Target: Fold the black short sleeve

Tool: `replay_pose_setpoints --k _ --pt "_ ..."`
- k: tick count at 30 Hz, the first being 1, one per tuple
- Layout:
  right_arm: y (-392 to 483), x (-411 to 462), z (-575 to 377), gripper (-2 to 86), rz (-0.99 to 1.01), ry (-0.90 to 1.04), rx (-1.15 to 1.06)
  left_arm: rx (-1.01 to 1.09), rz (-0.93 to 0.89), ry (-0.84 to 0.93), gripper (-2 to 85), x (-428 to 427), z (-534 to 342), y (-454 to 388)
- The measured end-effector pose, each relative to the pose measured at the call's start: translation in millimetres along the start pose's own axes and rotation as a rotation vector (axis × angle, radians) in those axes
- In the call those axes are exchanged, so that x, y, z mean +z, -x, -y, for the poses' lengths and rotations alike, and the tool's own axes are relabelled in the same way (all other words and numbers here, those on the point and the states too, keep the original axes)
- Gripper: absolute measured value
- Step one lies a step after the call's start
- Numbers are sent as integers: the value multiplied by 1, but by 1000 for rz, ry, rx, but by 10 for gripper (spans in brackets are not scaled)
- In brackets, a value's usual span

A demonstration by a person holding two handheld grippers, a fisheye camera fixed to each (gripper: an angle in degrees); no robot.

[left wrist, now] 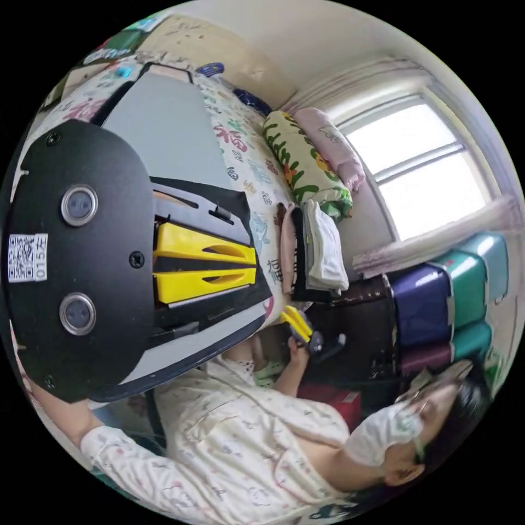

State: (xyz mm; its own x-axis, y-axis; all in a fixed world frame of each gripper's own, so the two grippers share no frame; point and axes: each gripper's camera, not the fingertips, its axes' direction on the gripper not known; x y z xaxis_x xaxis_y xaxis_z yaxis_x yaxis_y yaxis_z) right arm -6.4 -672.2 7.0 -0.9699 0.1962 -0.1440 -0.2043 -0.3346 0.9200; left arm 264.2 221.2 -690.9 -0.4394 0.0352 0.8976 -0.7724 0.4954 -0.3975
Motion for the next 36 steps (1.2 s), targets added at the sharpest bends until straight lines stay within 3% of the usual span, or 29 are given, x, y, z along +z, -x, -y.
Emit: replay_pose_setpoints --k 4,8,15,21,27,32,36 --pt "-10 36 -6 69 -119 21 15 -342 32 79 57 84 -6 109" --pt "-17 52 -9 73 -83 4 1 -612 69 226 100 184 -37 195" --pt "-27 58 -23 8 -22 -43 -1 -761 149 448 134 293 -70 270" --pt "-42 48 -45 -3 20 -124 89 -842 276 637 54 350 -100 289" --pt "-55 28 -57 -6 -10 -175 101 -765 345 602 5 348 -113 253" --pt "-68 -26 -61 -8 -197 -308 118 -854 305 286 4 289 -104 231" --pt "-69 -88 -55 -9 -210 -484 107 -904 176 25 3 243 -96 215"
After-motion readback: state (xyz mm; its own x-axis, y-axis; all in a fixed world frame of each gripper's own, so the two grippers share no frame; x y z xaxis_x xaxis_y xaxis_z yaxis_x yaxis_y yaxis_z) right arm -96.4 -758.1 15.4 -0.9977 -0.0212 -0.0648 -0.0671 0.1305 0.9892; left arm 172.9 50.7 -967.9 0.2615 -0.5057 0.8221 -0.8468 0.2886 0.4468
